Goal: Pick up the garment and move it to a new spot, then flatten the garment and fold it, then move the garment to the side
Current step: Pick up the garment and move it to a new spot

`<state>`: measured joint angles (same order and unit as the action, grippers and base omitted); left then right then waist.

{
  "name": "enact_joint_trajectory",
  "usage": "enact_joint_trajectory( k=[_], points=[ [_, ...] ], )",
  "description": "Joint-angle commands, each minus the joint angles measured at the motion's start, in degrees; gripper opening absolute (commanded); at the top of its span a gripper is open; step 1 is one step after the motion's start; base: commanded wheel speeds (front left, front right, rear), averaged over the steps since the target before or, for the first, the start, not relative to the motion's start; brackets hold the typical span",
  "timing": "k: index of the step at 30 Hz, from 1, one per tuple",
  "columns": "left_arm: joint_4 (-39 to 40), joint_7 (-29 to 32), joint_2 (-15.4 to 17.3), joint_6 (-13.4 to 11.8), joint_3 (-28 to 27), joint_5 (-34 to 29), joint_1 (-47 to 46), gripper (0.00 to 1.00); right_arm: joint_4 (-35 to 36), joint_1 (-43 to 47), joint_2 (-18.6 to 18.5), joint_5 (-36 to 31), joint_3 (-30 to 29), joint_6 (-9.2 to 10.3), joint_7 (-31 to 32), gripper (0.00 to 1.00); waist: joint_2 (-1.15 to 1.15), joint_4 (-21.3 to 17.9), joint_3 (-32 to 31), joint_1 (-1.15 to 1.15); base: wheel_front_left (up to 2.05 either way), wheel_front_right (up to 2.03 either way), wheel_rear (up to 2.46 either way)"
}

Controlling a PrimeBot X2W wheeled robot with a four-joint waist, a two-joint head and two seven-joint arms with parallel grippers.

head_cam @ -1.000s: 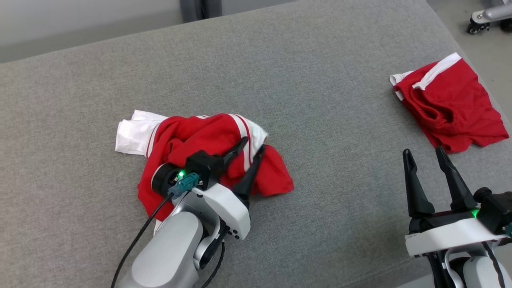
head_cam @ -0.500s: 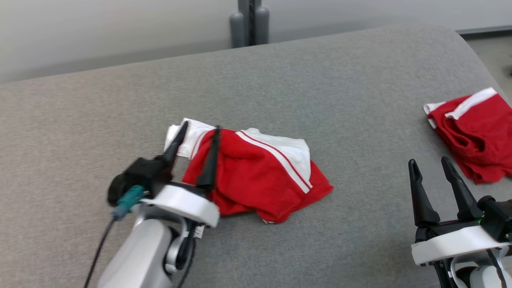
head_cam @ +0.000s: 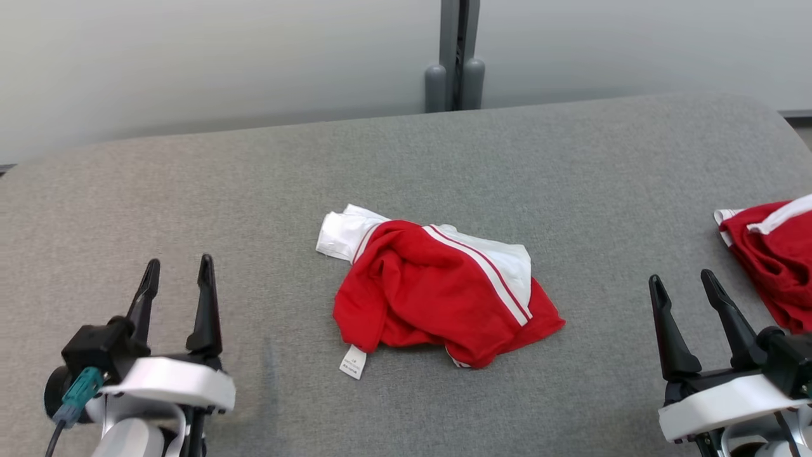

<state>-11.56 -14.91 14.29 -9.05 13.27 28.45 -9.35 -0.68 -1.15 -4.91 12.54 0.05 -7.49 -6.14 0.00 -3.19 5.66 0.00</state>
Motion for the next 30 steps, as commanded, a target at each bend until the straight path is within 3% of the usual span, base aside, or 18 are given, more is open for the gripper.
enact_joint_trajectory(
  k=[1,16,30],
  points=[
    [0.66,-0.06,0.83,0.39,-0.3,0.4,1.1,1.0,0.35,0.74,-0.51,-0.4,-0.34,-0.02,0.31,1.0,0.0,0.82,-0.89,0.0,0.0,0.0,0.0],
    [9.37,4.4,4.45,-2.29,1.01,-0.35,13.39,1.0,1.43,5.27,-1.07,-0.98,-0.95,-0.02,2.42,1.0,0.0,1.46,-6.37,0.0,0.0,0.0,0.0],
    [12.19,6.54,4.95,-3.97,2.17,-0.59,16.02,1.0,3.48,8.54,0.04,-1.61,-2.62,-0.02,4.07,1.0,0.0,2.09,-7.57,0.0,0.0,0.0,0.0]
  ],
)
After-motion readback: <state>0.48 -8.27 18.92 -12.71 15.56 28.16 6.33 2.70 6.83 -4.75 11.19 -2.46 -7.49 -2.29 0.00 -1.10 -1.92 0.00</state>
